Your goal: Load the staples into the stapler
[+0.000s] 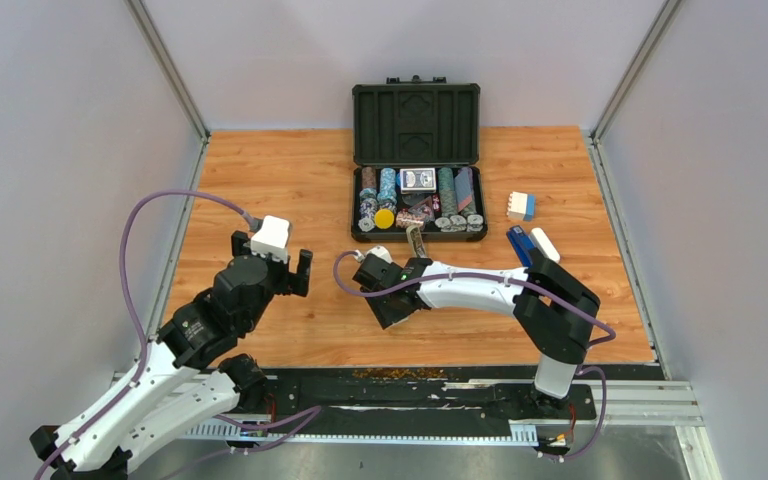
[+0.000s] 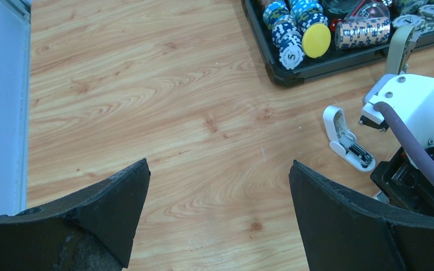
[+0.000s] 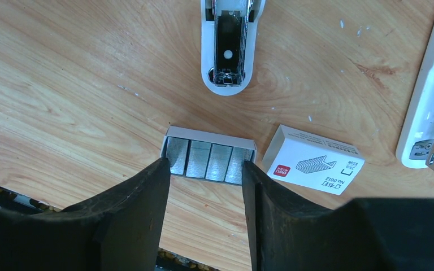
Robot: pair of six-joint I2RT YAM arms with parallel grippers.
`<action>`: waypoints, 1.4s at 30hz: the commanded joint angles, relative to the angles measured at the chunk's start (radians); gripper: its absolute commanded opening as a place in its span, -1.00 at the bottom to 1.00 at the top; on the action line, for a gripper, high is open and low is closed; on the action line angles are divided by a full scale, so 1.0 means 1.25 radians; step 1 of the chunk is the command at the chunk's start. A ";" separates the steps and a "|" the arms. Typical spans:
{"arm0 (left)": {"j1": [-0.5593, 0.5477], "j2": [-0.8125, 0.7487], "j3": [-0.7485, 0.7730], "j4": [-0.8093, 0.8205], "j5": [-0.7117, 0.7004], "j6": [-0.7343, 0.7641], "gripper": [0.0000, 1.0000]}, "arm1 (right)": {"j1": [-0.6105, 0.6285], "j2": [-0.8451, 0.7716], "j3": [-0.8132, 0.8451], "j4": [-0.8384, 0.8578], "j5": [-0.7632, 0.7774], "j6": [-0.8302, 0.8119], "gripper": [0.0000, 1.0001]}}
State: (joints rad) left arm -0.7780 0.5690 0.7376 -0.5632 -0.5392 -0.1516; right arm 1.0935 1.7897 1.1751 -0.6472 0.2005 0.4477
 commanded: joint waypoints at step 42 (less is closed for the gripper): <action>0.000 0.222 -0.209 0.324 0.419 -0.391 0.71 | -0.038 -0.192 -0.140 0.142 -0.013 0.034 -0.23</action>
State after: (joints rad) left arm -0.7780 0.8047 0.4969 -0.3119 -0.0937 -0.5583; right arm 1.0492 1.6398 1.0164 -0.5026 0.1432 0.4652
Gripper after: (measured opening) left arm 0.876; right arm 0.380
